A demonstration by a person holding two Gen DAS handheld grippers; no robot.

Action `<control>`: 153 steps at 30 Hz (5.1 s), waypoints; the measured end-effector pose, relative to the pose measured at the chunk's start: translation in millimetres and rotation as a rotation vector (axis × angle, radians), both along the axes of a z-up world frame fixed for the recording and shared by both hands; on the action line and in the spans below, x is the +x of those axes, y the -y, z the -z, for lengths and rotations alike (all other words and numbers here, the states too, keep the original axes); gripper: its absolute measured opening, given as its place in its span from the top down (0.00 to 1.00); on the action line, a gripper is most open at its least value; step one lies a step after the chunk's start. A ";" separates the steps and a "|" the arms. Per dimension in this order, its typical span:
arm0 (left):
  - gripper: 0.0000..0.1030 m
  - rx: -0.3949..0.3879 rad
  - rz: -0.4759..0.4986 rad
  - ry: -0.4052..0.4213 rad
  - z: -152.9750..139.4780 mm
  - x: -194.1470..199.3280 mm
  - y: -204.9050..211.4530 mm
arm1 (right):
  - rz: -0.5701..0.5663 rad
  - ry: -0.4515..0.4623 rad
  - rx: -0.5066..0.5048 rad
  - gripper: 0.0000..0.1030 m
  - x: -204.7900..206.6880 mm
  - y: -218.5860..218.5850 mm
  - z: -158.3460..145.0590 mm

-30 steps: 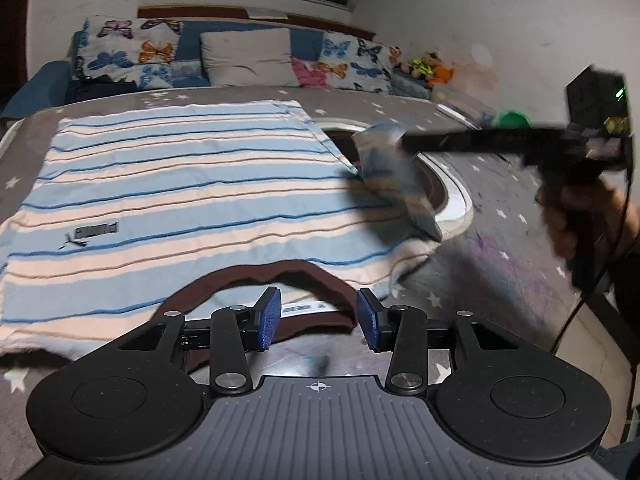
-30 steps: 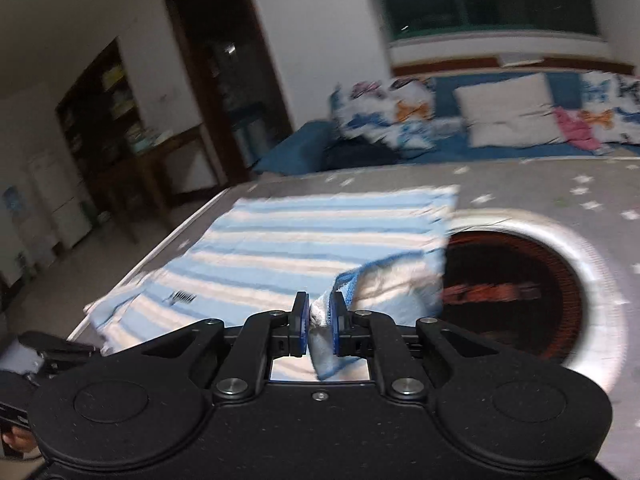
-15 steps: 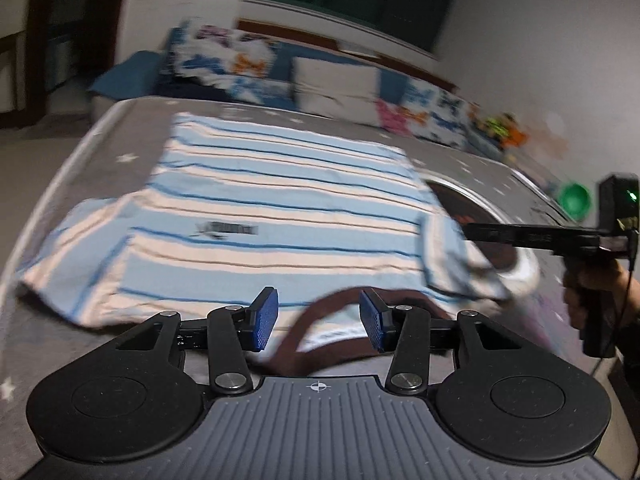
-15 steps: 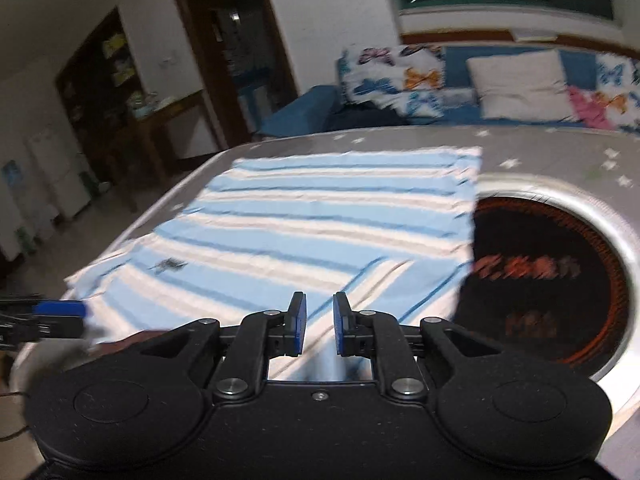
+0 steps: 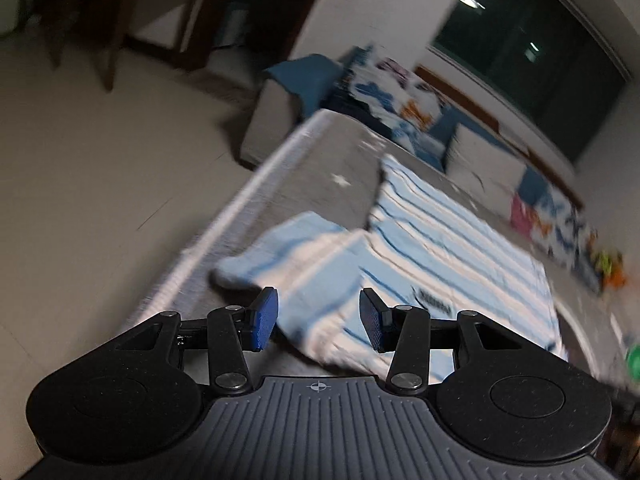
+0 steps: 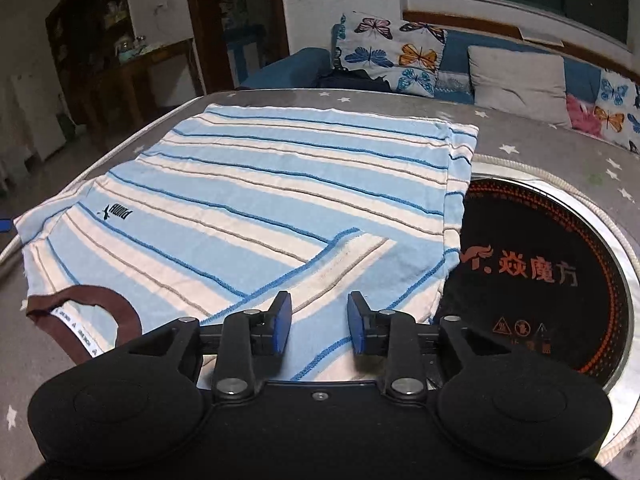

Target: Fold clothes

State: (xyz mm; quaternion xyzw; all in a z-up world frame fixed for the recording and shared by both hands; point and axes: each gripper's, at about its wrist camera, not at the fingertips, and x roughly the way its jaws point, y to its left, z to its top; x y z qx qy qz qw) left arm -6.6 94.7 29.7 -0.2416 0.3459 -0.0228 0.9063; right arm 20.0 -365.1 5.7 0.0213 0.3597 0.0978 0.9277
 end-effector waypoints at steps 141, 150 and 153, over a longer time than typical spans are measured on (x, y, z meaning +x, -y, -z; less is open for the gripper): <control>0.93 0.762 1.041 0.276 23.0 -19.9 120.8 | -0.366 0.000 -0.259 0.88 -55.0 -20.4 -16.4; 0.96 0.543 0.829 0.278 4.4 20.4 119.9 | -0.393 0.007 -0.280 0.83 -58.3 -19.7 -15.0; 0.96 0.524 0.799 0.250 8.7 33.9 126.7 | -0.421 0.011 -0.298 0.71 -64.6 -21.6 -13.9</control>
